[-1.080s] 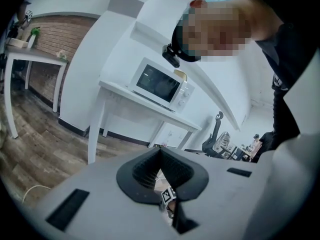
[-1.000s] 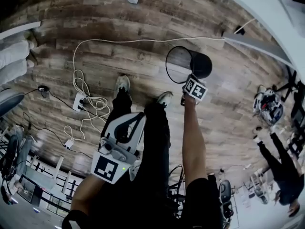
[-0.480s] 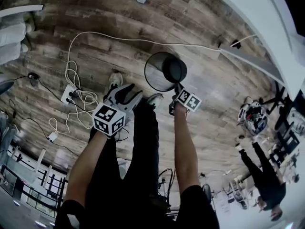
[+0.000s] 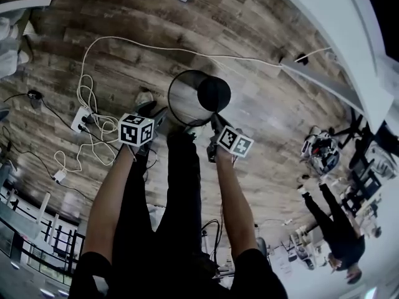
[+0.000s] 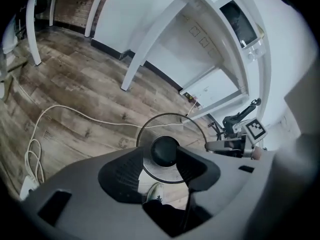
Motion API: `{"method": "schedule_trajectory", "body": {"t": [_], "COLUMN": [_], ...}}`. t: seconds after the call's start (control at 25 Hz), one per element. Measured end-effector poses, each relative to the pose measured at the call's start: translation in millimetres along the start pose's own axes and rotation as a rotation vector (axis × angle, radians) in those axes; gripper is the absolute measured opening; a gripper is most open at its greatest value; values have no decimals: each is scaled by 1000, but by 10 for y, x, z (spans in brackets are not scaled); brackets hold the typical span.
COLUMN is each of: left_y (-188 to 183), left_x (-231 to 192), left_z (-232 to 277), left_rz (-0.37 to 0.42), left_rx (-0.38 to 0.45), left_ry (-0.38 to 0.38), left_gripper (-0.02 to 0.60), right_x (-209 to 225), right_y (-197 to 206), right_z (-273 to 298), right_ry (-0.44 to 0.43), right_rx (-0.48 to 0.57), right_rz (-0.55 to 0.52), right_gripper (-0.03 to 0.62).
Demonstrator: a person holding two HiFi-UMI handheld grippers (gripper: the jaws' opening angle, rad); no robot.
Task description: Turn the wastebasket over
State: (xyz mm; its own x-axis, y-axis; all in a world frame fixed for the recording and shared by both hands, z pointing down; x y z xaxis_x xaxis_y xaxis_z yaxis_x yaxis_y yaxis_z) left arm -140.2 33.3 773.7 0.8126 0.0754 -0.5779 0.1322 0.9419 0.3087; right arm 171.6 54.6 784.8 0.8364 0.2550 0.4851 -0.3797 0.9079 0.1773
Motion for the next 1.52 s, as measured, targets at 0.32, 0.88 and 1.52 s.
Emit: {"method": "schedule_trajectory", "body": {"t": [0.32, 0.88, 1.52], "left_y": [114, 185, 631], "left_x": [-252, -393, -526], "left_z": [170, 122, 468], "left_rz": [-41, -111, -139], "left_rx": [-61, -24, -16], "left_ry": [-52, -83, -184], "left_gripper": [236, 69, 66], "right_x": [-432, -203, 324], "right_y": [-43, -26, 313], "right_z": [-418, -266, 526], "right_ry": [-145, -236, 9], "right_rx": [0, -59, -64], "right_rz": [-40, -29, -80], "right_gripper": [57, 58, 54]}}
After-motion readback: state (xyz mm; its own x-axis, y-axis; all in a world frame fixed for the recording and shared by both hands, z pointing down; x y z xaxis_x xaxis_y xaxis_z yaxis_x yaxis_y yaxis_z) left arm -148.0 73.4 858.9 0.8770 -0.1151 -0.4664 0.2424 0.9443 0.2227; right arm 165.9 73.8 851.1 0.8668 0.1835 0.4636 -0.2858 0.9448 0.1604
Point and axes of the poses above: the fingertips, and each gripper's own axes: z forward along the fingers, x to its right, y out of its underside, the point moved 10 cm from there along -z, backward along the fingers, and after that the axes turned 7 degrees about x, right-handed, at the moved point
